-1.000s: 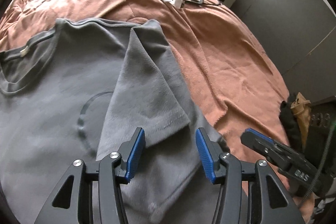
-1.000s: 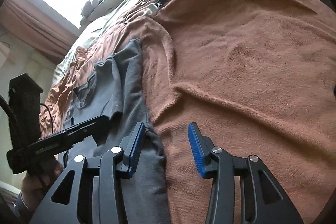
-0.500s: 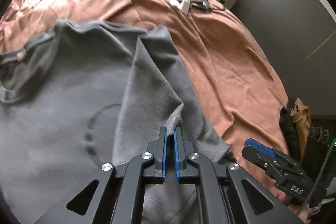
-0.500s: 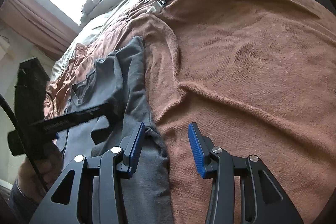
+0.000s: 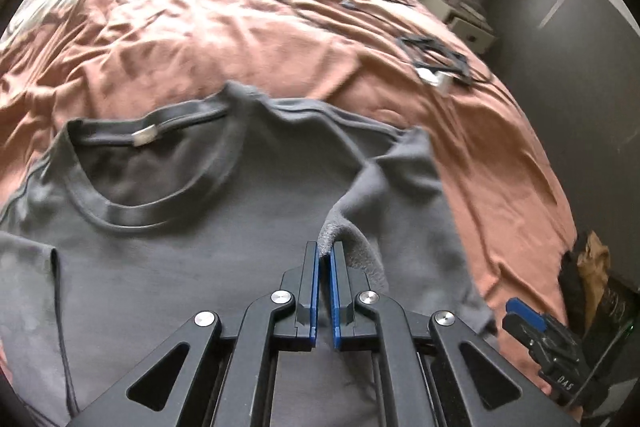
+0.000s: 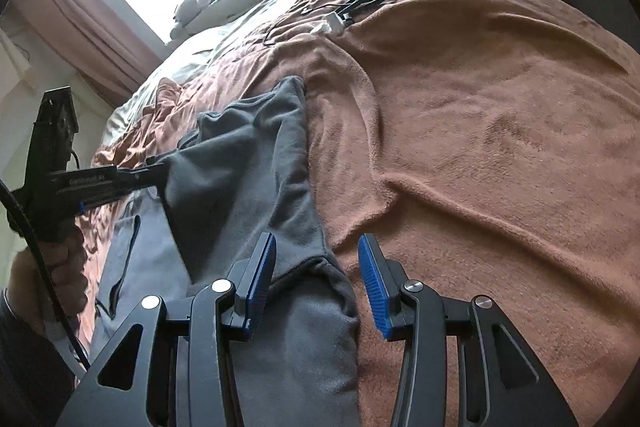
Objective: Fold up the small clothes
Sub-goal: 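Open the left gripper and release the folded sleeve onto the shirt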
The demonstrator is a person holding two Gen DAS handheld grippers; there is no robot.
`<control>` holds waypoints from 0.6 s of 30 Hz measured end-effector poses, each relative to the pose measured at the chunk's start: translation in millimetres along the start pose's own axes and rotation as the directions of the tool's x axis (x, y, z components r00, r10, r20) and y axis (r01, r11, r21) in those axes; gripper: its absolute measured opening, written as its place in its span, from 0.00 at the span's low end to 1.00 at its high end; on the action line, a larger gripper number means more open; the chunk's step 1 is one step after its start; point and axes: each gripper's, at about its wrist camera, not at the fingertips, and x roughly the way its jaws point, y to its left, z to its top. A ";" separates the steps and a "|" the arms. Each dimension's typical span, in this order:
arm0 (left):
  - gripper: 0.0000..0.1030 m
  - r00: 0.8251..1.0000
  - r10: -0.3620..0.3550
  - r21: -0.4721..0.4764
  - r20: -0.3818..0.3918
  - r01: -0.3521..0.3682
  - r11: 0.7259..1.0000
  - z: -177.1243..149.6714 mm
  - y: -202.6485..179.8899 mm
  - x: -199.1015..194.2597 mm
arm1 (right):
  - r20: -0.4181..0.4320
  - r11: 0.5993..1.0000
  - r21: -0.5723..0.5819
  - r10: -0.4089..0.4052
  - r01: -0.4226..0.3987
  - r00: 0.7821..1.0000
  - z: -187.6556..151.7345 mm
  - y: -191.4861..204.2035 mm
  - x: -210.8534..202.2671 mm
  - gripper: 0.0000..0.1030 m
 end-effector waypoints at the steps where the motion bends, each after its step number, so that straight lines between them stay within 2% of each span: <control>1: 0.05 1.000 0.010 -0.004 -0.006 -0.010 1.000 0.6 4.6 1.6 | -0.009 1.000 -0.006 -0.007 0.006 1.000 -0.9 -0.2 3.5 0.39; 6: 0.05 0.991 0.133 -0.032 -0.016 -0.133 0.991 1.6 26.5 12.5 | -0.047 0.999 -0.011 -0.045 0.044 0.998 -2.4 -1.1 17.2 0.39; 8: 0.11 0.989 0.149 -0.043 -0.008 -0.149 0.988 1.2 31.2 13.3 | -0.054 0.999 -0.010 -0.047 0.047 0.997 -1.0 -0.3 18.0 0.39; 11: 0.21 0.992 0.123 -0.053 0.016 -0.122 0.991 0.3 31.9 9.5 | -0.033 0.999 -0.010 -0.039 0.038 0.999 2.4 1.5 13.0 0.39; 15: 0.22 0.998 0.057 -0.019 0.024 -0.057 0.998 -2.8 19.2 12.4 | 0.040 1.000 -0.022 0.017 -0.016 0.999 3.4 8.3 3.6 0.39; 18: 0.22 1.000 0.014 -0.002 0.010 -0.014 1.000 -6.1 8.6 21.4 | 0.063 0.998 -0.048 0.054 -0.051 0.997 0.1 15.9 0.4 0.33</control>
